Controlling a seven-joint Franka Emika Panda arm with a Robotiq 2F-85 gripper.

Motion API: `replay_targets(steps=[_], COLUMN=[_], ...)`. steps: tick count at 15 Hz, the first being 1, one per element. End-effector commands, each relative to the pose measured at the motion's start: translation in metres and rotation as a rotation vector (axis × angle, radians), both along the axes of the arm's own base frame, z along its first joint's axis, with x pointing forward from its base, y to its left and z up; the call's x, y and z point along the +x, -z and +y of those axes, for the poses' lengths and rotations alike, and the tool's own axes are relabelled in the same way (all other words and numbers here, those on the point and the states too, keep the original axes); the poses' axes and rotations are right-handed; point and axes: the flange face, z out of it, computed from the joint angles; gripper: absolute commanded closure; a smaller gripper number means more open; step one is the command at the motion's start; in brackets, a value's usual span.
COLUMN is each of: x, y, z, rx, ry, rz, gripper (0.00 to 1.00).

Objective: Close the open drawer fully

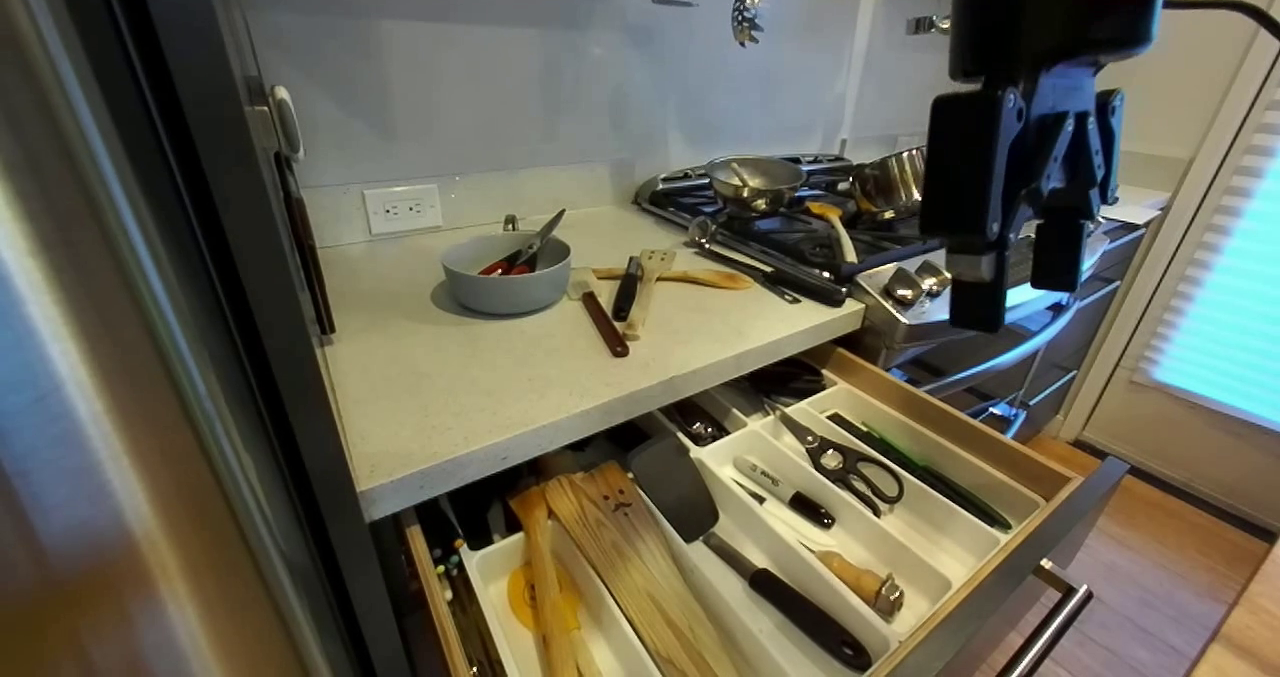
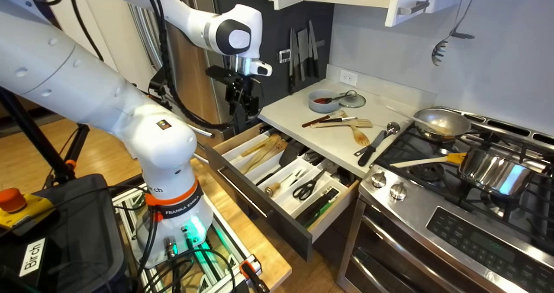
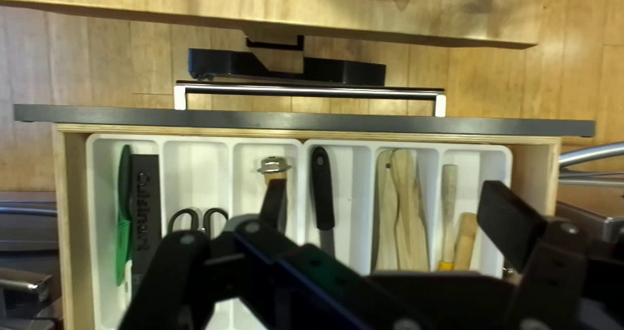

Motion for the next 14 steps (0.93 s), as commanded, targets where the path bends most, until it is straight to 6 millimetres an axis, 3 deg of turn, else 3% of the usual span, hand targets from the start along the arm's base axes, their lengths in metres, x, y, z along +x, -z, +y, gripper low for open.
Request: replay_targets(steps=[1, 4, 8, 12, 13, 14], x=[0.017, 0.022, 0.02, 0.003, -0.005, 0.005], y=[0.044, 0.075, 0.134, 0.182, 0.191, 0.171], z=[-0.034, -0.068, -0.11, -0.14, -0.144, -0.138], rx=[-0.027, 0.041, 0.071, -0.083, -0.123, -0.054], ry=[-0.048, -0.044, 0.036, 0.064, 0.059, 0.061], rz=[0.081, 0.151, 0.24, 0.355, 0.396, 0.342], gripper=[0.0, 0.0, 0.0, 0.0, 0.0, 0.0])
